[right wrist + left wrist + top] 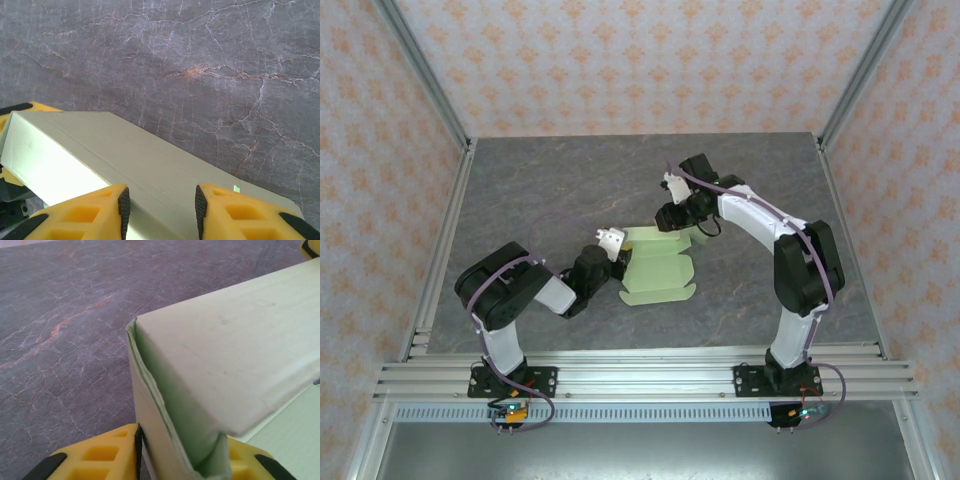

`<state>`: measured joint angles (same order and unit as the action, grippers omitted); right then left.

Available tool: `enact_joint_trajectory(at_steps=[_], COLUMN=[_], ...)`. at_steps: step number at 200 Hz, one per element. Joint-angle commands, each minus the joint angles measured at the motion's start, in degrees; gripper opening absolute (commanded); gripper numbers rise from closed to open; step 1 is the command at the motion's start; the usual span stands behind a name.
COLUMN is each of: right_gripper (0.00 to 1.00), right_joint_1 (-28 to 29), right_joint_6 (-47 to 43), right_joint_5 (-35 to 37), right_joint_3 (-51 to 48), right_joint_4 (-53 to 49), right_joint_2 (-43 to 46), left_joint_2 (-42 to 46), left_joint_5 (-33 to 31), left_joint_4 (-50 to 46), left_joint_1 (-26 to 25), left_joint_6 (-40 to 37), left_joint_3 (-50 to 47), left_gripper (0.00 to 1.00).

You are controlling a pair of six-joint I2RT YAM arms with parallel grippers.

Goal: Fold the paper box

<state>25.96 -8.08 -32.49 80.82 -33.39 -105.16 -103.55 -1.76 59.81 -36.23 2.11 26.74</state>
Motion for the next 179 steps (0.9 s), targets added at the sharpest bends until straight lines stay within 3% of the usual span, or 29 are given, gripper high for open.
enact_joint_trajectory(at_steps=[1, 32, 89, 119, 130, 135, 160, 179], right_gripper=[0.41, 0.41, 0.41, 0.41, 0.41, 0.41, 0.4, 0.4], right_joint_1=[0.32, 0.53, 0.77, 0.91, 0.99, 0.96, 0.94, 1.03], right_joint_6=[2.88, 6.43, 13.79, 15.69, 16.22, 16.71, 19.3, 21.41], right_joint_5=[3.9, 0.97, 0.59, 1.34, 1.91, 2.12, 1.12, 1.78], right_joint_3=[-3.59, -6.44, -13.43, -15.02, -15.25, -15.33, -16.81, -18.09], right_joint_4=[-2.29, 1.35, 7.01, 6.93, 6.71, 6.58, 8.57, 10.52], right_joint_2=[-1.11, 0.35, 4.65, 6.27, 6.95, 7.07, 8.18, 8.9], left_joint_2=[1.77, 1.09, -0.42, -1.43, -2.02, -2.3, -1.73, -2.8], left_joint_5=[-3.24, -3.72, -8.34, -7.28, -7.86, -7.66, -5.15, -5.59], left_joint_4=[2.31, -0.43, -0.03, 2.1, 3.2, 3.6, -0.07, 2.15], left_joint_1=[-1.07, -1.92, -1.7, -1.13, -1.0, -0.93, -0.26, -0.25], left_joint_6=[-0.65, -2.84, -0.12, 1.91, 1.93, 1.74, -0.21, 0.35], left_joint_3=[0.73, 4.28, 4.73, 4.12, 4.03, 4.22, 7.66, 6.97], left_gripper=[0.19, 0.03, 0.0, 0.28, 0.3, 0.28, 0.0, 0.0])
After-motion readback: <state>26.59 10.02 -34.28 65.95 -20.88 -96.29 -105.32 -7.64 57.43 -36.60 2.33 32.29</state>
